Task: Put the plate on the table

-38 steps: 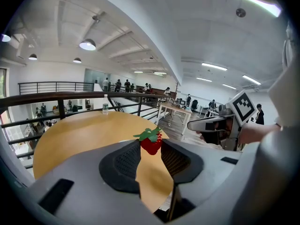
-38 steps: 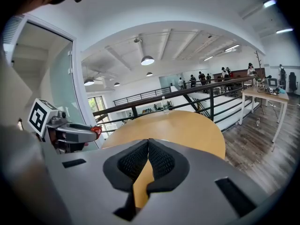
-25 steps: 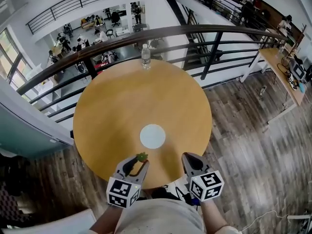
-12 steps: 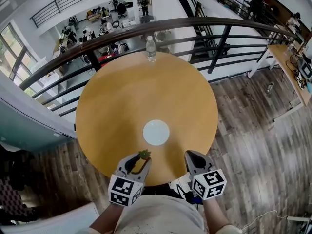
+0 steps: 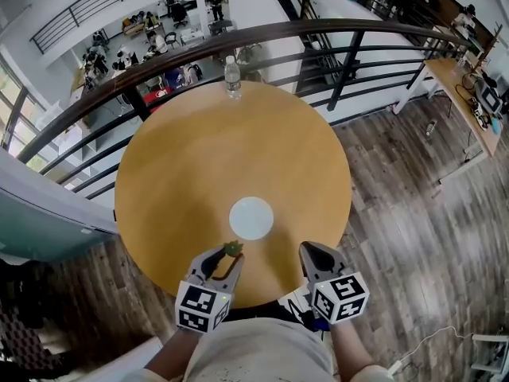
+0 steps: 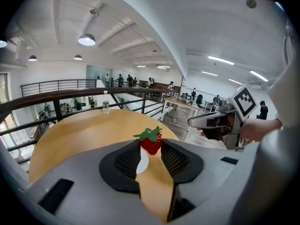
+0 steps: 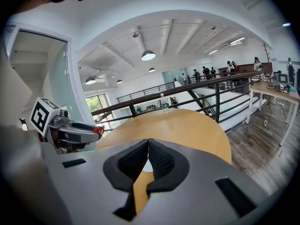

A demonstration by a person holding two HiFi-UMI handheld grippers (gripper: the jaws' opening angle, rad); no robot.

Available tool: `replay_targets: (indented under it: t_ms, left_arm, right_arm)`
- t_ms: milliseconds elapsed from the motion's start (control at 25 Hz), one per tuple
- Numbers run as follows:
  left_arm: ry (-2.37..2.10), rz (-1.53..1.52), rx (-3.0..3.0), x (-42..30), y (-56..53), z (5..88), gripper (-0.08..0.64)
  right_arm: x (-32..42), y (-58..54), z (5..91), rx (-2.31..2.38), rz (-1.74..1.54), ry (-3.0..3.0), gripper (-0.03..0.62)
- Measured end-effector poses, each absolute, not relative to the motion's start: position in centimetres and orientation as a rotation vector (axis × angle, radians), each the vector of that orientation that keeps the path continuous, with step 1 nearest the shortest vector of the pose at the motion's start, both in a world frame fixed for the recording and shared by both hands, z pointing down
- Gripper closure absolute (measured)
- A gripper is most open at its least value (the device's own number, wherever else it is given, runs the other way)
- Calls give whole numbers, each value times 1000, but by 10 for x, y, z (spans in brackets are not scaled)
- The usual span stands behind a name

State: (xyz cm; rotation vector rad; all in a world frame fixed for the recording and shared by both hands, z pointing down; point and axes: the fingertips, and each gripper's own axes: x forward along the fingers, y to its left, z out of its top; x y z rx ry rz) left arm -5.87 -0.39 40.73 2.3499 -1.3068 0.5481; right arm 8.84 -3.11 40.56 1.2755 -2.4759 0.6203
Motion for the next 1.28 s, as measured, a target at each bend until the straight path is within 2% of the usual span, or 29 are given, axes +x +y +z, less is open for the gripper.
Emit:
replay_targets:
  t_ms: [1280]
  left_arm:
    - [-1179, 709, 2305, -62, -90, 512, 411]
  right_arm:
    - [62, -93, 486, 1247, 747, -2398, 568]
